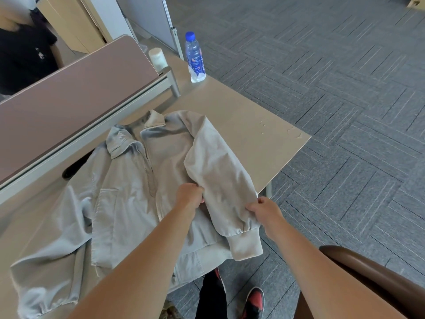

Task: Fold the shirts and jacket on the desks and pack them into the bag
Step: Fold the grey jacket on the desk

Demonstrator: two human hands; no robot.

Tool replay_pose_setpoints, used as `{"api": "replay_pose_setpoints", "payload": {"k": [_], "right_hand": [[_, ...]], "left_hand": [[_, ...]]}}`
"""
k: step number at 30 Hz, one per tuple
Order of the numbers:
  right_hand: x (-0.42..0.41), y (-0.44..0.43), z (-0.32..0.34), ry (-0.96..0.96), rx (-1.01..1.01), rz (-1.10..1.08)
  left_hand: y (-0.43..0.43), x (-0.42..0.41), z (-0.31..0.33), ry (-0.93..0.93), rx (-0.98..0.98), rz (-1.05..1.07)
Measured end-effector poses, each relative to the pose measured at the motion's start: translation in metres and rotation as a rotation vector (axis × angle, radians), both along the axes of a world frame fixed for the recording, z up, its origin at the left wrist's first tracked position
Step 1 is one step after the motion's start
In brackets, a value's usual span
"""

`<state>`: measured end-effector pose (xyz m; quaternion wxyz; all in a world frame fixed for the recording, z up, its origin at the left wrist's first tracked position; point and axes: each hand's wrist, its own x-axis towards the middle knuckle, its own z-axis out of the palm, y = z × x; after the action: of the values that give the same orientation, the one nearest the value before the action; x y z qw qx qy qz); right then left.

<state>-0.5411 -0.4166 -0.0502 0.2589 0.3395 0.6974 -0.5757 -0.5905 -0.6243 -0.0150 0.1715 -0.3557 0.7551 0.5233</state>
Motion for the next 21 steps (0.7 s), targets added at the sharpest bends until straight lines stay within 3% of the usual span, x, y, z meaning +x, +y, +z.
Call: {"api": "replay_pose_setpoints", "payload": {"k": [5,9,12,16,21], "right_hand": [[0.005,0.004,-0.004,0.106,0.039,0.004],[0.008,0.004,-0.012,0.107,0.23,0.193],[0.007,0.0,-0.008,0.087,0.344,0.183],[-0.004,-0.007,0.017,0.279,0.453,0.161],[-0.036,-0.03,0.04,0.401,0.391,0.262]], "left_hand": [[-0.007,0.0,0.002,-0.023,0.187,0.182],[-0.012,0.011,-0.005,-0.086,0.284,0.229],[-0.013,0.015,-0.007,-0.148,0.283,0.207],[-0.016,-0.003,0.01,0.025,0.183,0.124],[-0.014,-0.035,0.042,0.21,0.185,0.051]]}}
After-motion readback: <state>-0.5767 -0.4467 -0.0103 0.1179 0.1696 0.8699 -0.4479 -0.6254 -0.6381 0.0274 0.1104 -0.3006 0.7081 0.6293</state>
